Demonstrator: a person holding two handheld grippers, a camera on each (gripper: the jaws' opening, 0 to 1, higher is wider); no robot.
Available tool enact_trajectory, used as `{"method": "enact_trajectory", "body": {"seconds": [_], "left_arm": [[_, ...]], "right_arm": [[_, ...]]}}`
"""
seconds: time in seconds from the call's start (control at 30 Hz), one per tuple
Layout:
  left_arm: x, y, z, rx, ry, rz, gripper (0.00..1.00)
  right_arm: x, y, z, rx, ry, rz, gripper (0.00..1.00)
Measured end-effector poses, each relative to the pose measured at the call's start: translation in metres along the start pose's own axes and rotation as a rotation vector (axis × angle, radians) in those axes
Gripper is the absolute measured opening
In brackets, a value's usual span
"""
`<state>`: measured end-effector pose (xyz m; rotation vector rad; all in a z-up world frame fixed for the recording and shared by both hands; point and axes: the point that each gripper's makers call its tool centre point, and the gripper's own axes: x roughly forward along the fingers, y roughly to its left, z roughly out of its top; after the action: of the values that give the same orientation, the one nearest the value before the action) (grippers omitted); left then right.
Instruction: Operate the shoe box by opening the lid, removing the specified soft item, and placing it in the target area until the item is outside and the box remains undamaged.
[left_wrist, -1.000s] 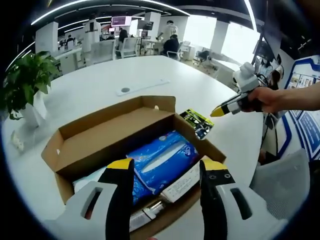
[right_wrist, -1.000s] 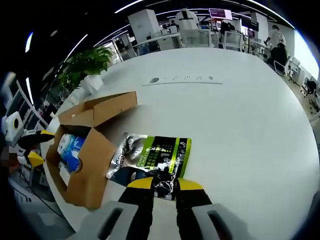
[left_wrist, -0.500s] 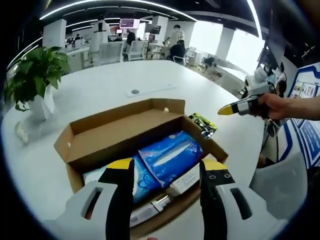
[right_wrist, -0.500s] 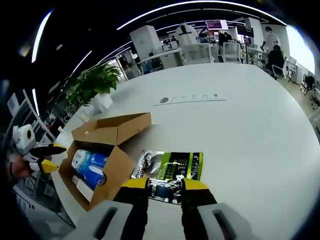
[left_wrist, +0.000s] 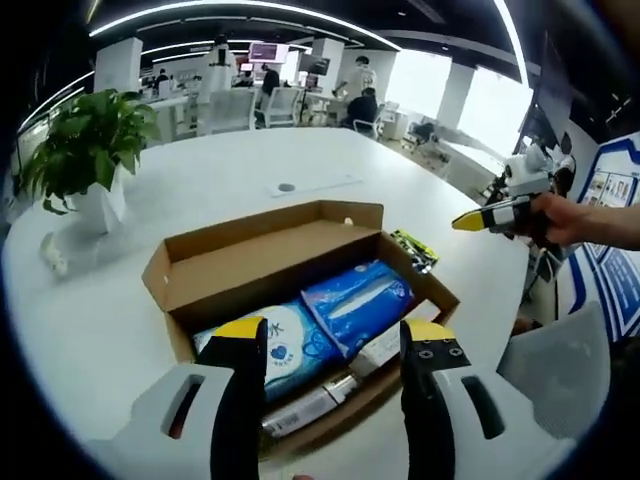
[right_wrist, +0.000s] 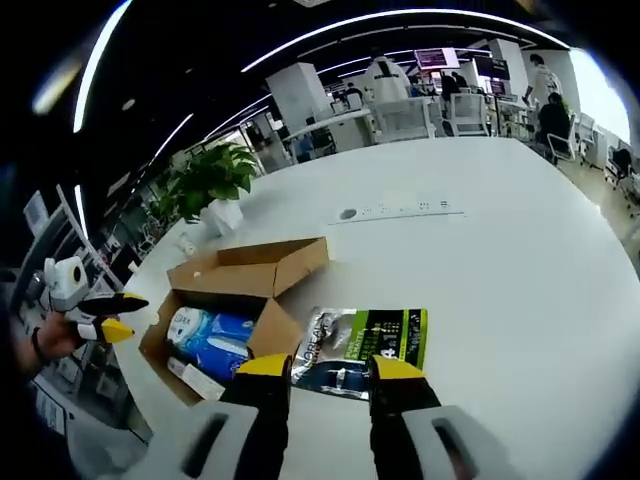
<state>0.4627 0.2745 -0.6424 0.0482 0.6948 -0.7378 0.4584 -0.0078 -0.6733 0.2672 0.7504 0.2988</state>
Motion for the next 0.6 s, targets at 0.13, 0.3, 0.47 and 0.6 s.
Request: {"method": "enact_trajectory", "body": {"seconds": [0.13,0.3,0.47,0.6], "left_arm": [[-0.006,0.004,0.001,0.0,-0.011,0.004,0.53],[-0.015,0.01,0.001,-0.007,-0.026,0.01,0.53],[-0.023,0.014,0.001,-0.01,-0.037,0.012,0.53],[-0.028,0.018,-0.001,-0.014,-0.045,0.013,0.53]], "right_arm": [[-0.004,0.015,0.003,-0.01,-0.026,0.035,0.29],[-0.01,0.027,0.007,-0.031,-0.041,0.053,0.31],[-0.017,0.037,0.009,-0.035,-0.056,0.067,0.31],[-0.021,0.042,0.008,-0.041,-0.061,0.073,0.31]]}}
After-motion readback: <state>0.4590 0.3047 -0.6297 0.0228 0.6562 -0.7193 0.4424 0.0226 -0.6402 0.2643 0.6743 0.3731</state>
